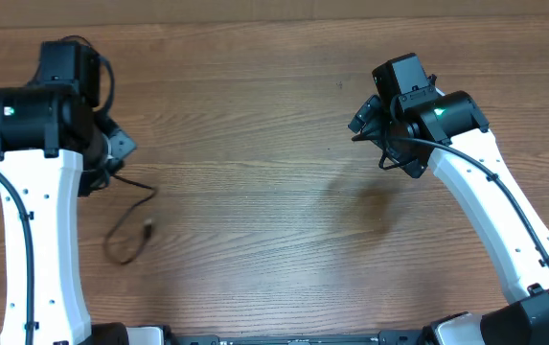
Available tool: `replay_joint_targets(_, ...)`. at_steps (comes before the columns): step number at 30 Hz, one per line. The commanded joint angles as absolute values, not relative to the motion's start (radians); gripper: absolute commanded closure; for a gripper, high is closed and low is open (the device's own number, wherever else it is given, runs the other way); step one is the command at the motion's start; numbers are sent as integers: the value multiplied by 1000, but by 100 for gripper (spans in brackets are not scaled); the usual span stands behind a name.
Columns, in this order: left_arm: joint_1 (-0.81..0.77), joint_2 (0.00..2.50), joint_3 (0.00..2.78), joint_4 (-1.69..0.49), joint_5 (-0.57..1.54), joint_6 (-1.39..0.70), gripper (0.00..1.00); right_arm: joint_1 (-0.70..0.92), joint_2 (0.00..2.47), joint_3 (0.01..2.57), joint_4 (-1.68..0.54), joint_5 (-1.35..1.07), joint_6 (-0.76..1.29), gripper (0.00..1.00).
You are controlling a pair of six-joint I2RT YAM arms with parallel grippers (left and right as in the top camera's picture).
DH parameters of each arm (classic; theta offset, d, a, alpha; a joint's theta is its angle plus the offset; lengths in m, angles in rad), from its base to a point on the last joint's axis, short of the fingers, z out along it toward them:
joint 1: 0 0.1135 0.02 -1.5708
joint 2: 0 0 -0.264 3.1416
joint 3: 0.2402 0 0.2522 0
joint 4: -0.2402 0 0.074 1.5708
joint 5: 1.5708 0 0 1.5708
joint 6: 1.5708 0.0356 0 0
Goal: Untangle cables
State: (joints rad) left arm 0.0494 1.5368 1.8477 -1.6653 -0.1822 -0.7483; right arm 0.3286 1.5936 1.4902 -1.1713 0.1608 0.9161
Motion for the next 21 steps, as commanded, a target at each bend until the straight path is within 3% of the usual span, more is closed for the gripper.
replay_joint_targets(1,135,1539,1848,-1641,-226,-730,96,326,1596,1493,-1172,161,889,0)
replay_joint_targets(10,513,1539,1848,-1623,-9,-713,96,326,1600,1492,-1162,155,862,0)
replay_joint_targets(21,771,1540,1847,-1615,52,-713,96,326,1663,1492,-1150,144,862,0)
